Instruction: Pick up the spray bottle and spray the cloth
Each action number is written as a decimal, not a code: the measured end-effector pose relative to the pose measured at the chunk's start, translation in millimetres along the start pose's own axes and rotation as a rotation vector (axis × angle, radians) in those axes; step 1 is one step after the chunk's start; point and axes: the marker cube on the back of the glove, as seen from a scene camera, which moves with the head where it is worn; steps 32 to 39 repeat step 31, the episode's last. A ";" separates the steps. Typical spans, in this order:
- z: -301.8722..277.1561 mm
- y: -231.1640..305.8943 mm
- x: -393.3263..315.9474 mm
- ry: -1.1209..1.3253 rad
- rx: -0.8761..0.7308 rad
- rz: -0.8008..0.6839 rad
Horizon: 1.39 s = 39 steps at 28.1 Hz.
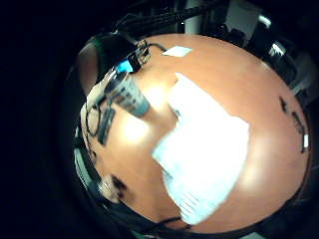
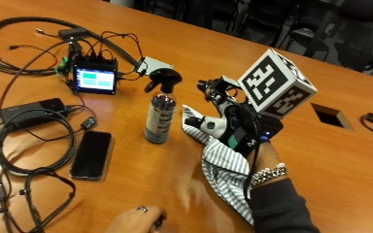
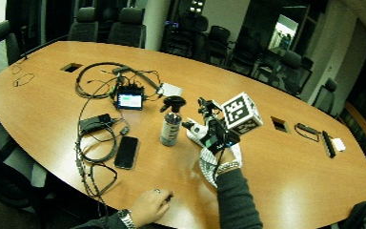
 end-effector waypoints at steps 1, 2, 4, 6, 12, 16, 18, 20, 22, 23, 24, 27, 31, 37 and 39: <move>-6.8 7.3 -5.2 0.044 -0.041 -0.024; -13.4 15.1 -10.0 0.081 -0.074 -0.044; -25.1 32.2 -18.5 0.137 -0.111 -0.074; -32.9 51.3 -23.5 0.186 -0.134 -0.087; -36.2 100.1 -19.1 0.269 -0.200 -0.079; -30.6 120.9 -10.0 0.275 -0.212 -0.033; -28.3 126.4 -2.8 0.295 -0.221 0.006; -27.3 130.1 4.9 0.333 -0.233 0.049; -27.9 132.0 10.5 0.372 -0.242 0.077; -28.4 132.0 12.2 0.386 -0.245 0.083; -29.0 131.3 13.4 0.396 -0.247 0.084; -30.5 126.4 15.0 0.414 -0.259 0.078; -32.4 119.4 14.2 0.433 -0.271 0.068; -32.4 119.4 14.2 0.433 -0.271 0.068; -32.4 119.4 14.2 0.433 -0.271 0.068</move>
